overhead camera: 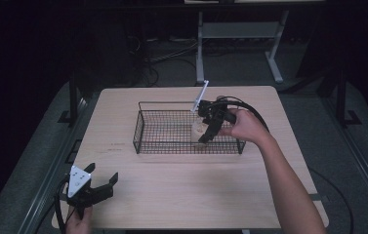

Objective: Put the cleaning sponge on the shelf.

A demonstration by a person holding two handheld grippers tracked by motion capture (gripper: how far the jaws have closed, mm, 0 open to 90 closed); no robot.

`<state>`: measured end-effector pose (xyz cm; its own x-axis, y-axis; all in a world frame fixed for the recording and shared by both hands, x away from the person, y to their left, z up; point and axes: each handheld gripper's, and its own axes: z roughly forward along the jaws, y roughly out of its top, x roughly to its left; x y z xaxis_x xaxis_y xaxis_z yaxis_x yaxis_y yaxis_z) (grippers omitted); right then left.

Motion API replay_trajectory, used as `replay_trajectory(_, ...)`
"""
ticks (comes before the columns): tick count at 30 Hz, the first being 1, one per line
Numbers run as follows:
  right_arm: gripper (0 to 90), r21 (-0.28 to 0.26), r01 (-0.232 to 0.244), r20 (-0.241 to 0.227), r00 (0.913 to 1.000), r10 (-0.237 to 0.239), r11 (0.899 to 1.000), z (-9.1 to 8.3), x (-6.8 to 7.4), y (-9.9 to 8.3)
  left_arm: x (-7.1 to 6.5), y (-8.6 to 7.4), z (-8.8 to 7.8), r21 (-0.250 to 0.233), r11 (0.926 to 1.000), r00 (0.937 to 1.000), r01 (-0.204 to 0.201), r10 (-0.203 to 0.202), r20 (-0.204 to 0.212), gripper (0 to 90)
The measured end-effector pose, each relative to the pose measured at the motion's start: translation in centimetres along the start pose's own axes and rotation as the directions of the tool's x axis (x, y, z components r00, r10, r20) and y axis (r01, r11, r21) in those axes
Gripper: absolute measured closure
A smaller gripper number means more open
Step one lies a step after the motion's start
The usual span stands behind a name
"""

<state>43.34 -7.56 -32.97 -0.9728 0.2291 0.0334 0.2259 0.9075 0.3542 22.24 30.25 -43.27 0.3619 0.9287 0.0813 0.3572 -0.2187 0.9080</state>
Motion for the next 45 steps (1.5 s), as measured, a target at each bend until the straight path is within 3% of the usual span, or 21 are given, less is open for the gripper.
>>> replay_trajectory(37, 16.9, 0.012, -0.018, 0.023, 0.9996, 0.018, 1.000, 0.7, 4.1, -5.0, -0.3, -0.1, 0.1, 0.008, 0.9999, 0.9999, -0.007, 0.007, 0.014, 14.1)
replay_trajectory(45, 17.0, -0.012, -0.020, 0.002, 0.9998, 0.020, 1.000, 0.8, 4.8, -5.7, -0.3, 0.0, 0.0, 0.002, 0.9999, 0.9999, -0.010, 0.010, 0.010, 14.0)
